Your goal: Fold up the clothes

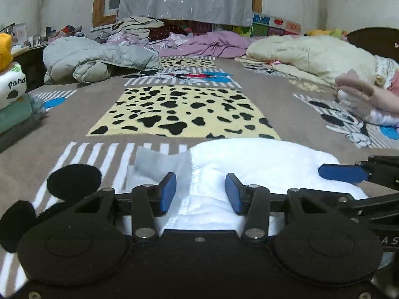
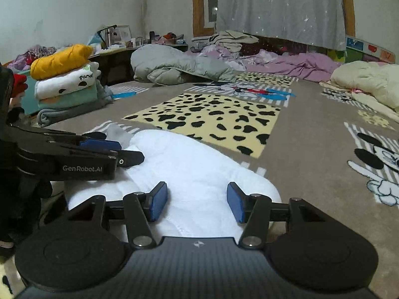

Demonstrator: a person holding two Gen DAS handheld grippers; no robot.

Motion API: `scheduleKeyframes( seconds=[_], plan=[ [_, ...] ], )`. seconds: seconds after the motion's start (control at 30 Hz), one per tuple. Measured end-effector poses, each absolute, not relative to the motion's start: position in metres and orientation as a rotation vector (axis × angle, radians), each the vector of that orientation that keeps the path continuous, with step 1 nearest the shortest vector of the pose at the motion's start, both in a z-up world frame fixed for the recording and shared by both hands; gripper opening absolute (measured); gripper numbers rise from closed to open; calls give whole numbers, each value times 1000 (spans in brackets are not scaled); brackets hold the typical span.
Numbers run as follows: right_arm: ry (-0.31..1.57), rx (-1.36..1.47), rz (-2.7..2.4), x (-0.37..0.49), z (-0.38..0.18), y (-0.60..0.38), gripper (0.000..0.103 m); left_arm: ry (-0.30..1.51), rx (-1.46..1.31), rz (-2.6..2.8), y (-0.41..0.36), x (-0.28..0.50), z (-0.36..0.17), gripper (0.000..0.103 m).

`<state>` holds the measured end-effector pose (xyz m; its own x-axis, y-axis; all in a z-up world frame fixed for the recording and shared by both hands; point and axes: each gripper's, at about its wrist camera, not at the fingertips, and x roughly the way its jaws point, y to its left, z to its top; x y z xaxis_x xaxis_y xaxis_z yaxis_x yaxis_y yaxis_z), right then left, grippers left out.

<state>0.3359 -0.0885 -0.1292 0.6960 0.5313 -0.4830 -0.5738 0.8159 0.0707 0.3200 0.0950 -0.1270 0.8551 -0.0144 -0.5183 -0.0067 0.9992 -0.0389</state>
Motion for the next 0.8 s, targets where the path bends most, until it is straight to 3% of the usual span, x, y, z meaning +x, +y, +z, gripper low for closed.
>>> scheduleKeyframes(
  seconds=[0.1,0.33,0.53,0.8],
  plan=[
    [486,-125,602,329,-128,-85,53,547,-51,-13,98,321,-126,47],
    [310,-245,620,272,-110,-83,37,431,-47,-104,87,310,-97,44],
    [397,-289,655,274,-129,-73,37,565,11,-167,75,340,-121,46],
    [413,-278,641,273,-127,-69,37,535,43,-154,75,333,-117,47]
  ],
)
